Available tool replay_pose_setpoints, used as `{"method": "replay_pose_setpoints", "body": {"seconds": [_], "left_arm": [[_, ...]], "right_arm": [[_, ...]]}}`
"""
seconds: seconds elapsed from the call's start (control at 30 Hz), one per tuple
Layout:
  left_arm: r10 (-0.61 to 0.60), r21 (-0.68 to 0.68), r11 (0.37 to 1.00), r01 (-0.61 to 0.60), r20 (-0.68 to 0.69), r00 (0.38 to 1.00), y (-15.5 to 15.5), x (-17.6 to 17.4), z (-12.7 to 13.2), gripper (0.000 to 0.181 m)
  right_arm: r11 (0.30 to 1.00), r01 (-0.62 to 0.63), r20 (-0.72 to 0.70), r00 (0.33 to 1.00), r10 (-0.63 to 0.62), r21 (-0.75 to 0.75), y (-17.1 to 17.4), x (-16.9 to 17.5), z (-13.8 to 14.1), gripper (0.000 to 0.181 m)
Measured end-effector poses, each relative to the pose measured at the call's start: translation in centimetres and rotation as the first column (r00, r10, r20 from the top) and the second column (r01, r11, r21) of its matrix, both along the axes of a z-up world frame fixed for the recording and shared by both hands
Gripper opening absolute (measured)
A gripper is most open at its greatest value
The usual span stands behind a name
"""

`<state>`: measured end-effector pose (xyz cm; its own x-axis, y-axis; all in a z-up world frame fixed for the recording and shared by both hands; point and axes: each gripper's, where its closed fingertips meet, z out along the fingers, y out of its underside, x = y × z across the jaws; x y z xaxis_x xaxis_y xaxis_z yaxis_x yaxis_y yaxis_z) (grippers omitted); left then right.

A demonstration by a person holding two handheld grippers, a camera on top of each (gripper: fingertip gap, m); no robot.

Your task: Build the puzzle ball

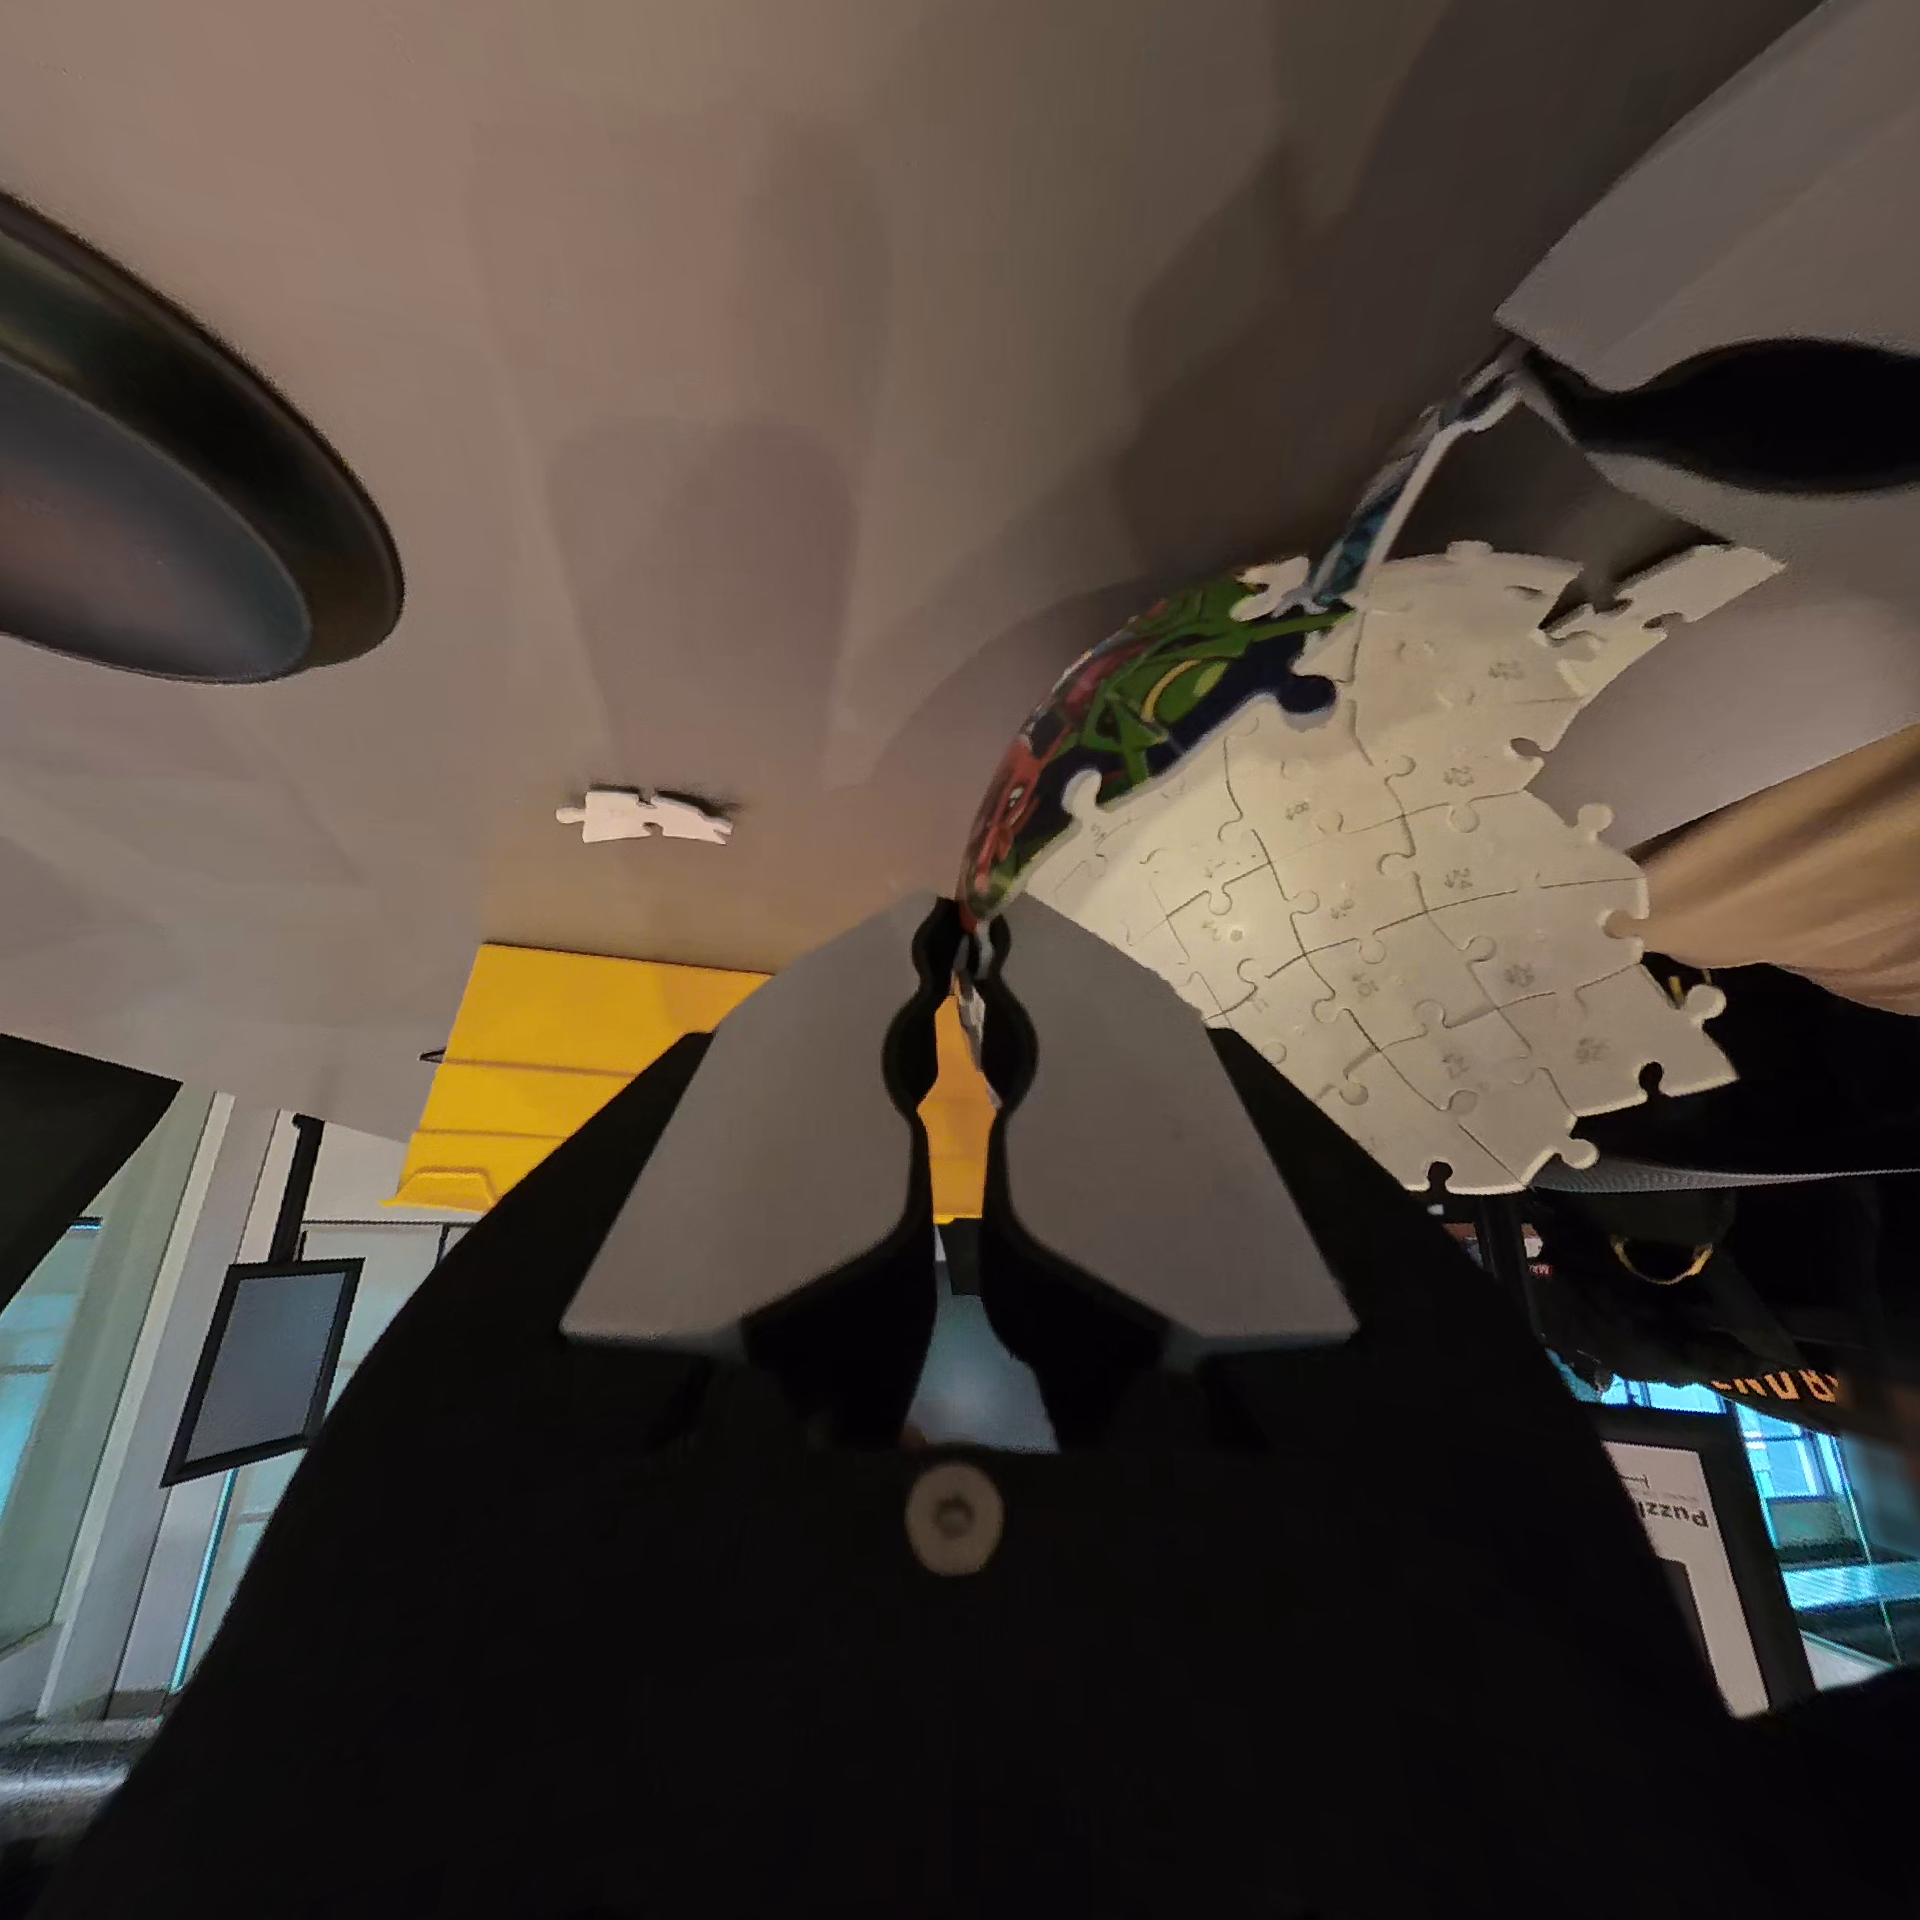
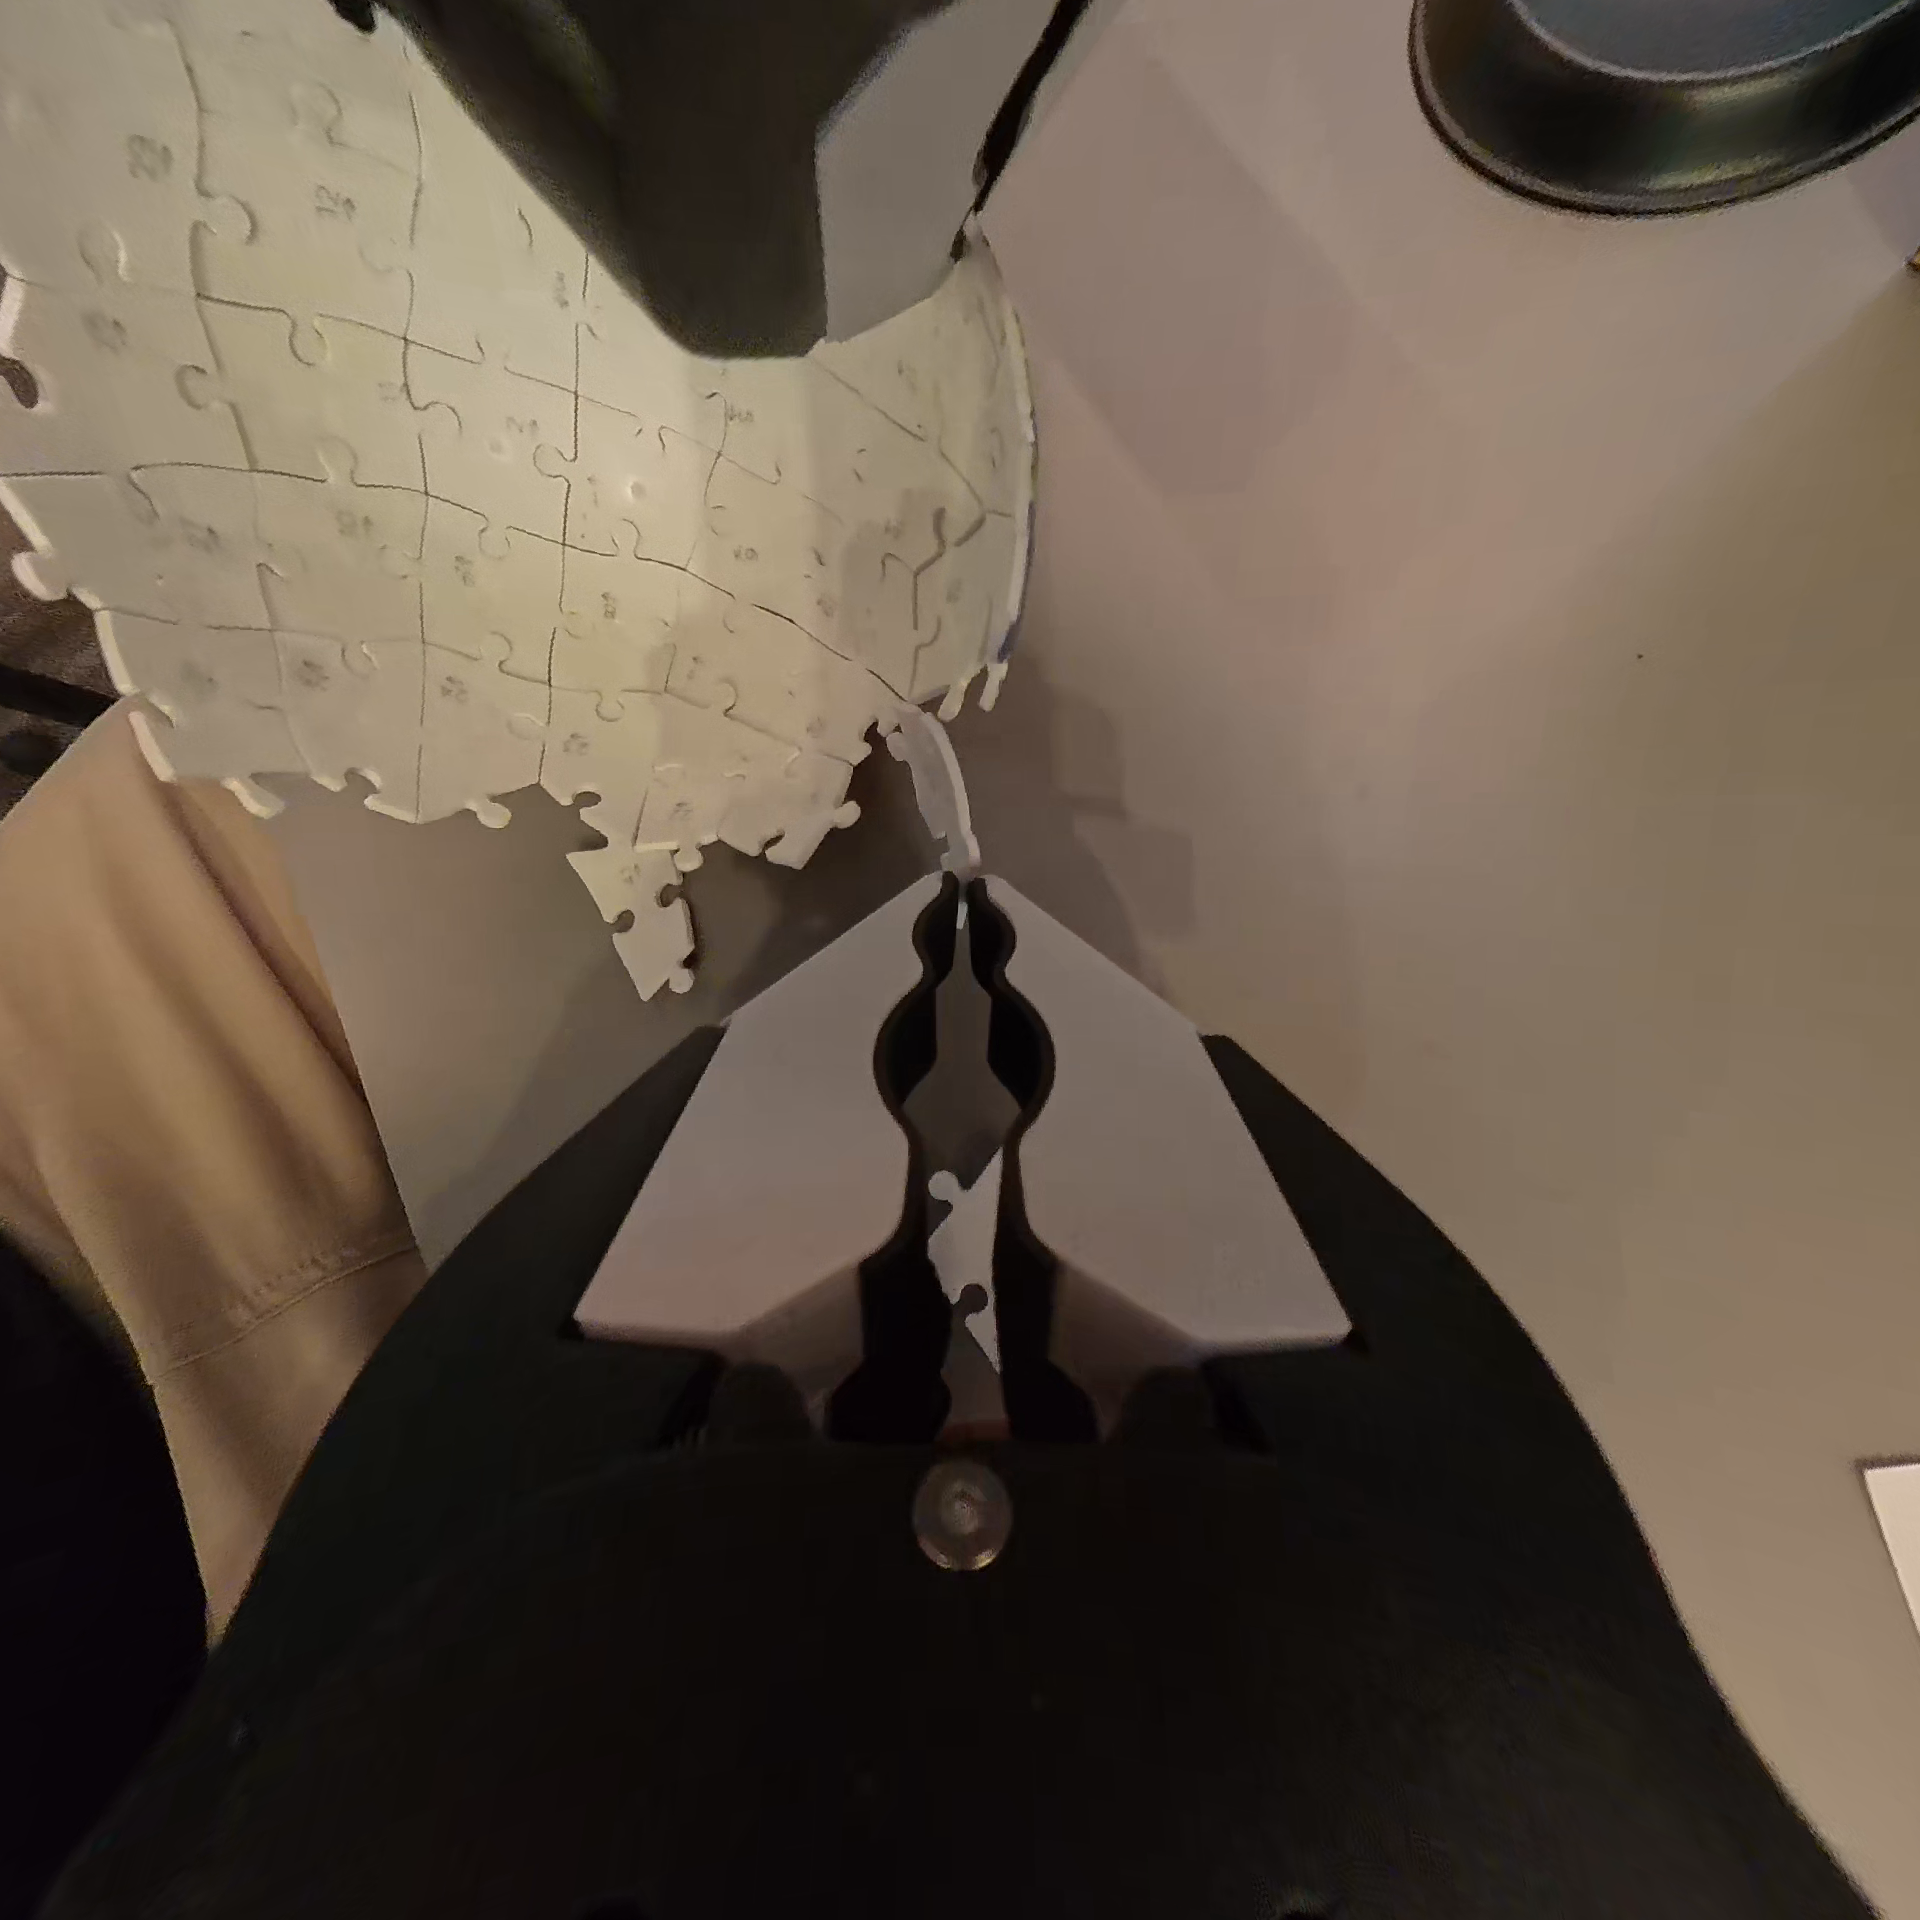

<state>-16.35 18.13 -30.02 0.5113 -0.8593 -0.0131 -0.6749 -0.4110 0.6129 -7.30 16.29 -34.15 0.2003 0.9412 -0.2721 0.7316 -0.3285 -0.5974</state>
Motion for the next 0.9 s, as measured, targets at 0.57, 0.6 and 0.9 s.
{"method": "replay_pose_setpoints", "body": {"seconds": [0.57,0.6,0.9], "left_arm": [[0.009,-0.012,1.000,-0.010,-0.040,0.999,0.27,0.66,0.01,0.002],[0.011,-0.012,1.000,-0.012,-0.040,0.999,0.27,0.73,0.04,0.002],[0.039,0.000,0.999,-0.039,-0.013,0.999,0.26,0.76,0.22,0.002]], "right_arm": [[0.999,0.030,-0.017,0.999,-0.030,-0.021,0.31,0.28,-0.39,0.001],[0.999,0.033,-0.021,0.999,-0.034,-0.022,0.37,0.28,-0.32,0.000],[0.996,0.064,-0.063,0.996,-0.068,-0.060,0.80,0.82,0.45,0.000]]}}
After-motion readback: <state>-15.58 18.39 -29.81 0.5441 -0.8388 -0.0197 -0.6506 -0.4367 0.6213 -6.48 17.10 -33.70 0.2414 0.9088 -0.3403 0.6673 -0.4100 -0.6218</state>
